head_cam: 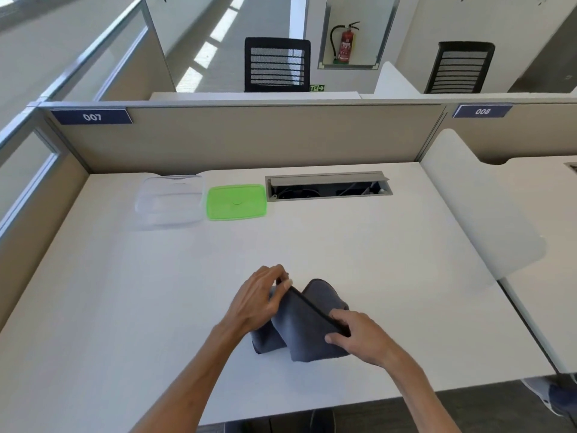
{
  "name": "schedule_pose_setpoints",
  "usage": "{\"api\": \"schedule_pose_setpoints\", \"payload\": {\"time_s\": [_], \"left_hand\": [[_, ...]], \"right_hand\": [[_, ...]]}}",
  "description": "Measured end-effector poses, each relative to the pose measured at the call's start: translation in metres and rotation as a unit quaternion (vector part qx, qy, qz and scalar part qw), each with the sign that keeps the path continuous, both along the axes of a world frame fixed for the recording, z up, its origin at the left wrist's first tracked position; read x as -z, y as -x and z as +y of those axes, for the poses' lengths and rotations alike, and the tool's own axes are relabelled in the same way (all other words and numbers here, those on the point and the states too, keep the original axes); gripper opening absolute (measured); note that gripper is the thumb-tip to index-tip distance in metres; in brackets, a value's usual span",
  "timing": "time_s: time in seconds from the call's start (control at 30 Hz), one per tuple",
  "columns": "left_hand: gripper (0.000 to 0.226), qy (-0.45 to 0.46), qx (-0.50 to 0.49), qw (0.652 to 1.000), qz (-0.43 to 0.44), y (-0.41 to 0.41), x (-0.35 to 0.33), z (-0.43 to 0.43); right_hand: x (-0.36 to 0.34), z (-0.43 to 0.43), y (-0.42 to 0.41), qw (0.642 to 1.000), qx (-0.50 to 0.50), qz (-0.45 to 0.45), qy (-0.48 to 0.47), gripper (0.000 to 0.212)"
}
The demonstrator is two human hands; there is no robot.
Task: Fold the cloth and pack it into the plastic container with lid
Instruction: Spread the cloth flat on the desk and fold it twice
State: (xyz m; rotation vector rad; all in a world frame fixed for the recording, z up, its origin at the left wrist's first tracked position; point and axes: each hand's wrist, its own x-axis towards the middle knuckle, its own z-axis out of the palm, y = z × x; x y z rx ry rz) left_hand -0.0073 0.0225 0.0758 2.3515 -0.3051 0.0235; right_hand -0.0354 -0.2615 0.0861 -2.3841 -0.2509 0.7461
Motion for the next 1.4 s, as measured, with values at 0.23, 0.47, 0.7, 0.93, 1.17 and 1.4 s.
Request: {"api": "schedule_pose_setpoints", "payload": {"time_s": [0.23,0.47,0.7,0.93,1.17,1.4], "left_hand": [[0.020,0.018,-0.010,0.999,-0.034,-0.009,-0.021,0.012],[0.026,-0.046,0.026,0.996,-0.068,-0.010,-0.007,0.020],[0.012,0.077,-0.069,0.994,-0.047,-0.028,-0.051,0.067],[0.008,0.112,-0.088,0.987,-0.078,-0.044,-0.130,0.110],[0.005,0.064,-0.095,0.989,-0.099,-0.080,-0.156,0.118],[0.009,0.073,-0.122,0.984,-0.111,-0.124,-0.179,0.117]], "right_hand": [[-0.064,-0.026,-0.014,0.976,0.121,-0.148,-0.100,0.013],[-0.162,-0.021,-0.045,0.953,0.093,-0.272,-0.098,0.006],[-0.186,-0.039,-0.056,0.939,0.103,-0.324,-0.049,0.017],[-0.197,-0.066,-0.078,0.937,0.100,-0.325,-0.076,0.024],[-0.182,-0.065,-0.129,0.940,0.108,-0.317,-0.066,0.019],[-0.191,-0.049,-0.170,0.914,0.141,-0.374,-0.064,0.014]]}}
